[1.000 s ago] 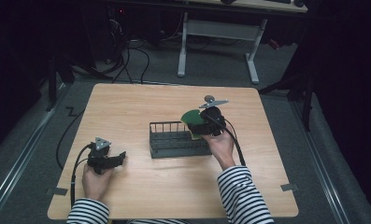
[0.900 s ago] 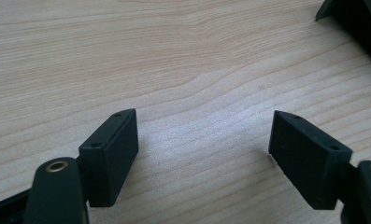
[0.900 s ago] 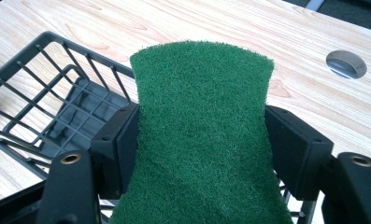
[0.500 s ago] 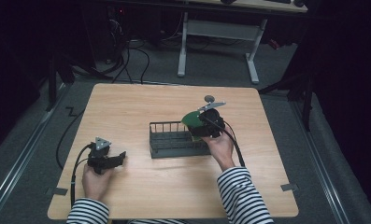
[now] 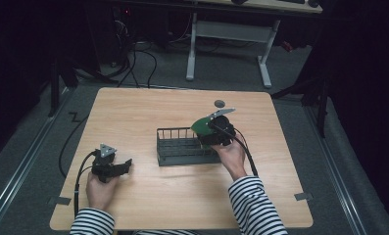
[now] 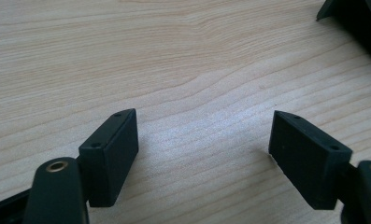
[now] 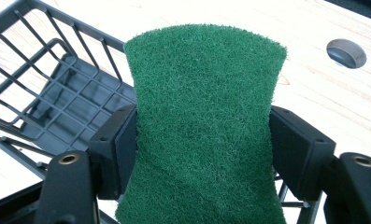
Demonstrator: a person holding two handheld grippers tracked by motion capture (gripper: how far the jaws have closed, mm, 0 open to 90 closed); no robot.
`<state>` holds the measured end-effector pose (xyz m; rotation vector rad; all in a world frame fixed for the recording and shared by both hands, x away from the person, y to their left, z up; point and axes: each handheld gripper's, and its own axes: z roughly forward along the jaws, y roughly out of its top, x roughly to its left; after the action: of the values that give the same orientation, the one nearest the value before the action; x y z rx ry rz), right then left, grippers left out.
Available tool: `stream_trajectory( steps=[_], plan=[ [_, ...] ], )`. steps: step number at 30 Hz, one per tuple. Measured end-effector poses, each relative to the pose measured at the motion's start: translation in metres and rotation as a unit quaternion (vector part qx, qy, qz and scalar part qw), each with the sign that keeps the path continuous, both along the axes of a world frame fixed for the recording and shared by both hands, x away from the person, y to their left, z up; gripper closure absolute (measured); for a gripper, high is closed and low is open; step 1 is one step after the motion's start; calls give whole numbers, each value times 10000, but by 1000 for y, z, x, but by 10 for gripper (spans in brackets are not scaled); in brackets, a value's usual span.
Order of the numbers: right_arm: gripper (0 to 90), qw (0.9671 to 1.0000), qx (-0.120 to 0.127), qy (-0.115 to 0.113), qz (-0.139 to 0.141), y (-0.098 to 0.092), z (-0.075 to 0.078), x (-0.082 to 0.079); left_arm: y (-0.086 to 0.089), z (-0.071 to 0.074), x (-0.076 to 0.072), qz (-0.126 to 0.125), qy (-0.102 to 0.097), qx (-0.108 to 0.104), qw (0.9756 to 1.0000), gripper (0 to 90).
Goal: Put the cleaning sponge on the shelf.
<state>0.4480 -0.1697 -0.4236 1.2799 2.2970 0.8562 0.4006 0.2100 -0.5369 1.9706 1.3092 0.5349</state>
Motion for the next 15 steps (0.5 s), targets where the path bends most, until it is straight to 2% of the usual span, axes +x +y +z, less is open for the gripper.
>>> stream_trajectory(
  steps=[9, 13, 15],
  plan=[
    [308, 10000, -71, -59, -25, 2, 0, -1, 0, 0, 0, -3, 1, 6, 10000, 245],
    [310, 9998, -94, -154, -23, 5, 2, -3, 0, 0, 0, -1, -7, 14, 10000, 245],
    [308, 9999, -98, -118, -24, 5, 0, -1, 0, 0, 0, -3, -2, 5, 10000, 245]
  ],
)
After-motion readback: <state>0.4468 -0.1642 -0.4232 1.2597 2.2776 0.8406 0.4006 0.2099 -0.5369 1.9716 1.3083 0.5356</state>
